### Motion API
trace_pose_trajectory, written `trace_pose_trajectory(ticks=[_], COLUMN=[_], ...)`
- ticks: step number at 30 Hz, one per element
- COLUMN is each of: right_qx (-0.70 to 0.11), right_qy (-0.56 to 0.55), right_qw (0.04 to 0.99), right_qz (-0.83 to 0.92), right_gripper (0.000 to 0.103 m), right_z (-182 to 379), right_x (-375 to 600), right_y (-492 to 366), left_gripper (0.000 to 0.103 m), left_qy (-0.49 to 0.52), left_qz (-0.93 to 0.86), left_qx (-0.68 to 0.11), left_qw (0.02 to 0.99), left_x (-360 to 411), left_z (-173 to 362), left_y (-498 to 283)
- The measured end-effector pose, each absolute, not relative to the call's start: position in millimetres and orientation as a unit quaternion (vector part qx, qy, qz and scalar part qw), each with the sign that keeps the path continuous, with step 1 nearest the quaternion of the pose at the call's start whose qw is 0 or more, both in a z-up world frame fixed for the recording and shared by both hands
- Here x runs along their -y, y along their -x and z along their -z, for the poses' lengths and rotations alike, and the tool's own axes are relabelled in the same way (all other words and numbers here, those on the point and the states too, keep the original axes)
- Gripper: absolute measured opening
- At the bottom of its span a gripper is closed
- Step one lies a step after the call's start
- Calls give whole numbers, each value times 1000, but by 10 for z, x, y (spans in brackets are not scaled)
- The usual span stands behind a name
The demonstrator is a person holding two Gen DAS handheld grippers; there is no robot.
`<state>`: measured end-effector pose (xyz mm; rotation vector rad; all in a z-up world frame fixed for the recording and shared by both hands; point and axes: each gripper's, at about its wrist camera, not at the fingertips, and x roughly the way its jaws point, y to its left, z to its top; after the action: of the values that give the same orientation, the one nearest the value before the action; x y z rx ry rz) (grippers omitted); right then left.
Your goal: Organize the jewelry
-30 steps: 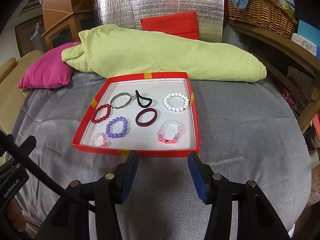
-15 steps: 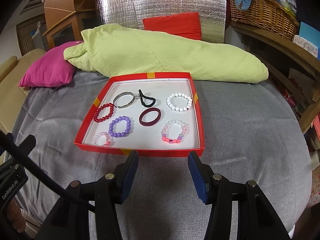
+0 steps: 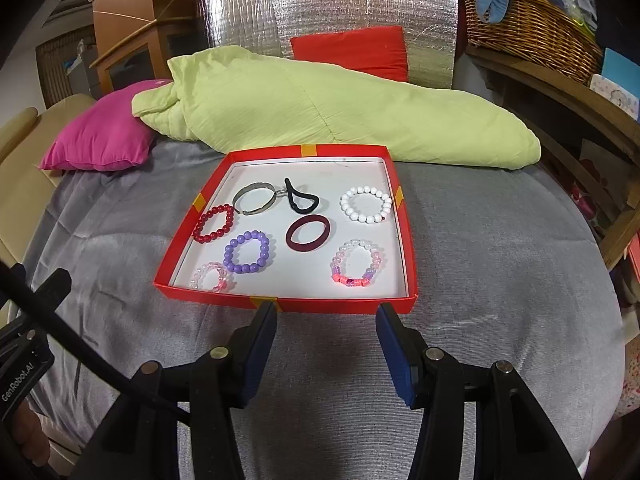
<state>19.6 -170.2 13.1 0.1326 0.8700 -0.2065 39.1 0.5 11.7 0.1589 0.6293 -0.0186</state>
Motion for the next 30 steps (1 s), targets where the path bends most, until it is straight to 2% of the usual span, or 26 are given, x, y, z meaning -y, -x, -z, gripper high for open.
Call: trace_pose_trajectory(ticks=[30], right_qx=[-421], right_qy=[-63], right_qw=[899], right_qz=[100], right_gripper=[56], right_z=[-111], right_x=[1727], right_y=[-193], left_gripper=[89], left_qy=[-82], left_qz=[18], left_qx=[-311], left_qw=[947], left_x=[-8], left_z=[-114], left_y=[-353])
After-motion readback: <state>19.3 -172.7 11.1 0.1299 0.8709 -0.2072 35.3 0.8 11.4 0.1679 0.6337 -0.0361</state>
